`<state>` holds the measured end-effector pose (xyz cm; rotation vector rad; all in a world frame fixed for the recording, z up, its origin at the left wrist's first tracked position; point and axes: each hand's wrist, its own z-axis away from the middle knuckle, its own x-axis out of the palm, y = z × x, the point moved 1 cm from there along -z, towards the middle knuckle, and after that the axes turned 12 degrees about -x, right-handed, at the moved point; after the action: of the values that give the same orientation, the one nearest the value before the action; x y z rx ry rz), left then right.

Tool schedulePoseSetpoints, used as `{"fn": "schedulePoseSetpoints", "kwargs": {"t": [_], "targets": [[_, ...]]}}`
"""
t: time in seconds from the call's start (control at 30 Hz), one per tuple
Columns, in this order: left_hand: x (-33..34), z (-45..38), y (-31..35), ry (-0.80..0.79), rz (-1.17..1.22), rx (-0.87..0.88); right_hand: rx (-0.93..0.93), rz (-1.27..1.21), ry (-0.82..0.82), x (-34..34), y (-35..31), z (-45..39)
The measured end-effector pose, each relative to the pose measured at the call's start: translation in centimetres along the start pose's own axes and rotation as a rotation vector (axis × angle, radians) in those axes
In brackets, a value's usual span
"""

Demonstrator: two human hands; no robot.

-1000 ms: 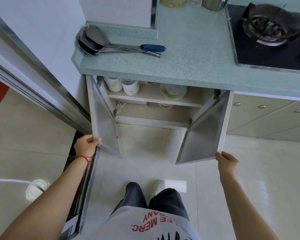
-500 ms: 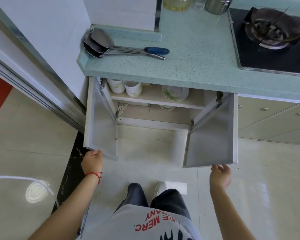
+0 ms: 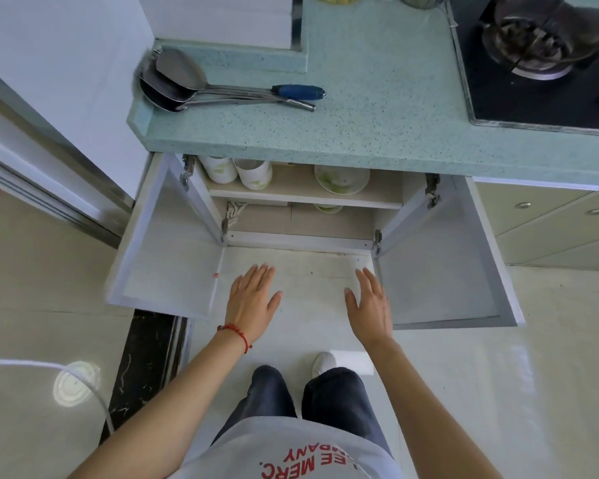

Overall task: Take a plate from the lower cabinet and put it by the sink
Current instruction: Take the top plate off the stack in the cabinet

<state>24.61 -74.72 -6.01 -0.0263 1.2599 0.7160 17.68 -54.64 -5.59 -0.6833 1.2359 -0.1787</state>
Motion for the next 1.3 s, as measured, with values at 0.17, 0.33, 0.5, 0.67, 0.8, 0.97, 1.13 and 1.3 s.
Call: {"fn": "schedulePoseSetpoints", "kwargs": {"t": [0.17, 0.33, 0.5, 0.67, 0.8, 0.97, 1.13, 1.3], "targets": [[1.1, -2.1, 3.0, -0.011, -0.021, 0.018, -0.027, 0.034, -0.042, -1.3, 2.3, -2.1], [2.4, -4.2, 6.7, -0.009, -0.027, -0.008, -0.051, 0.045, -0.089, -3.0, 5.5, -4.4], [3.4, -6.7, 9.7, 0.003, -0.057, -0.030, -0.055, 0.053, -0.117, -4.1, 8.6, -7.1], [4.7, -9.7, 11.1, -0.006, -0.074, -0.032, -0.044, 0.050, -0.104, -4.1, 10.8, -10.1], [6.3, -13.3, 11.7, -0.009, -0.092, -0.014, -0.047, 0.025, -0.057, -3.0, 12.6, -13.3], [8.9, -18.1, 11.7, 0.034, -0.110, 0.029, -0.046, -0.002, 0.045, -0.9, 14.8, -17.3], [12.2, -23.6, 11.2, 0.055, -0.110, 0.065, -0.047, -0.028, 0.093, 2.4, 17.5, -21.5], [15.6, -28.7, 10.6, 0.089, -0.066, 0.096, -0.054, -0.004, 0.124, 6.5, 20.7, -26.3]]}}
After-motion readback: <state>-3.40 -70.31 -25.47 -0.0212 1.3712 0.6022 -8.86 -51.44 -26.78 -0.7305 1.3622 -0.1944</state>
